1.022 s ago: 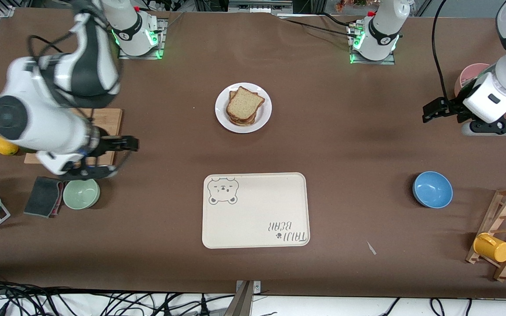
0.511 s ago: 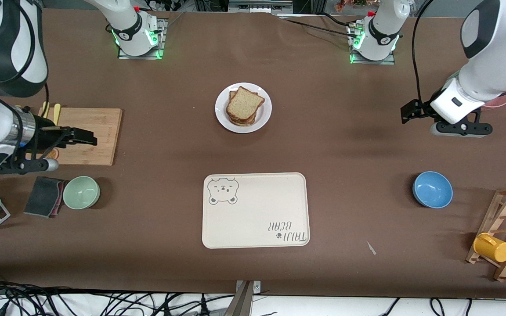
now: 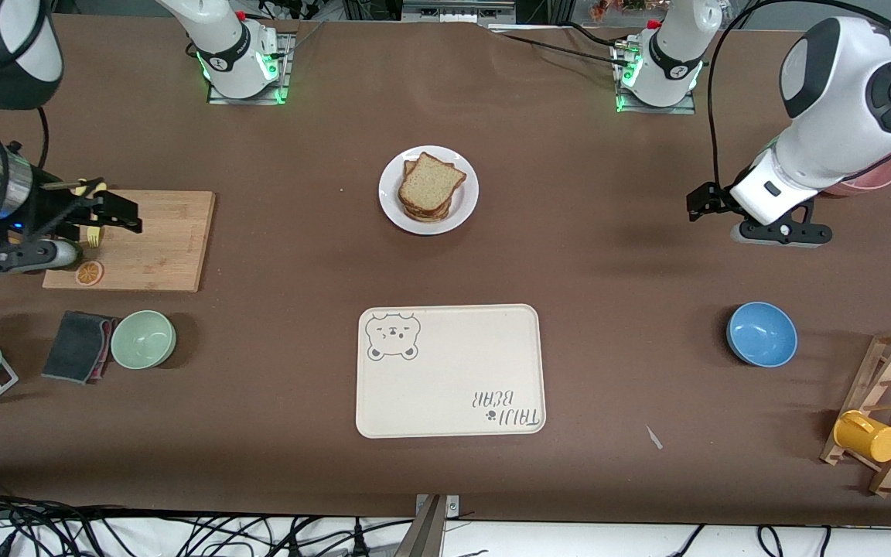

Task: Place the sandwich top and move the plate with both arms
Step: 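Reach the left gripper toward the white plate rim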

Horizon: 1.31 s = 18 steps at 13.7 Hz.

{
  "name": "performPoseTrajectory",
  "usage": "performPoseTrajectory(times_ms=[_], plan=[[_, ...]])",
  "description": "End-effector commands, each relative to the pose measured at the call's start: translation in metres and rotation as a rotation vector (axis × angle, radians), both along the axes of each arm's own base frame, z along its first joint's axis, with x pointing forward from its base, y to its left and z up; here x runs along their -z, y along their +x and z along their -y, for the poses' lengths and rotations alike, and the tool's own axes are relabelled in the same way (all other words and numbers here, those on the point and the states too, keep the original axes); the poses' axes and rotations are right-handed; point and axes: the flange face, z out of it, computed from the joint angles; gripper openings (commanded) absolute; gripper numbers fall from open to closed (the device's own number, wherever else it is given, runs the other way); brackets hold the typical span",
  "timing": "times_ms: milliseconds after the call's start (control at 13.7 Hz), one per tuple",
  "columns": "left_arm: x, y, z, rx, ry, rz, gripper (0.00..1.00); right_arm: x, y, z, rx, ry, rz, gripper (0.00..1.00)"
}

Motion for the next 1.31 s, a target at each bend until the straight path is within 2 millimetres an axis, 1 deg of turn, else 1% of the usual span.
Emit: performPoseTrajectory(times_ms=[0, 73, 146, 219, 365, 584, 657, 730, 876, 949, 1022, 1095, 1241], plan=[[0.018, -0.009, 0.008, -0.037, -0.065, 0.011, 1.00, -0.036, -0.034, 0.020, 0.021, -0.009, 0.058, 1.00], [0.021, -0.009, 0.011, -0.053, -0.096, 0.002, 1.00, -0.047, -0.042, 0.022, 0.027, -0.024, 0.056, 1.00], [0.024, -0.009, 0.015, -0.061, -0.117, -0.008, 1.00, -0.048, -0.042, 0.028, 0.033, -0.033, 0.053, 1.00], [0.029, -0.009, 0.024, -0.060, -0.135, -0.019, 1.00, -0.046, -0.045, 0.032, 0.053, -0.028, 0.036, 1.00], [0.042, -0.007, 0.033, -0.091, -0.192, -0.043, 1.00, -0.051, -0.047, 0.028, 0.116, -0.029, 0.043, 1.00], [0.065, -0.003, 0.044, -0.127, -0.274, -0.084, 1.00, -0.049, -0.051, 0.030, 0.128, -0.026, 0.051, 1.00], [0.074, -0.003, 0.057, -0.113, -0.290, -0.090, 1.00, -0.047, -0.058, 0.031, 0.130, -0.026, 0.058, 1.00], [0.085, -0.002, 0.063, -0.120, -0.326, -0.108, 1.00, -0.045, -0.066, 0.031, 0.131, -0.023, 0.070, 1.00], [0.108, -0.001, 0.069, -0.124, -0.457, -0.146, 1.00, -0.045, -0.069, 0.030, 0.128, -0.023, 0.072, 1.00], [0.122, -0.005, 0.071, -0.122, -0.517, -0.155, 1.00, -0.046, -0.069, 0.028, 0.123, -0.023, 0.072, 1.00], [0.135, -0.012, 0.069, -0.108, -0.569, -0.136, 1.00, -0.045, -0.069, 0.033, 0.132, -0.022, 0.071, 1.00], [0.146, -0.019, 0.069, -0.092, -0.619, -0.109, 1.00, -0.045, -0.070, 0.033, 0.129, -0.022, 0.066, 1.00], [0.161, -0.029, 0.071, -0.103, -0.696, -0.106, 1.00, -0.043, -0.067, 0.032, 0.126, -0.022, 0.063, 1.00]])
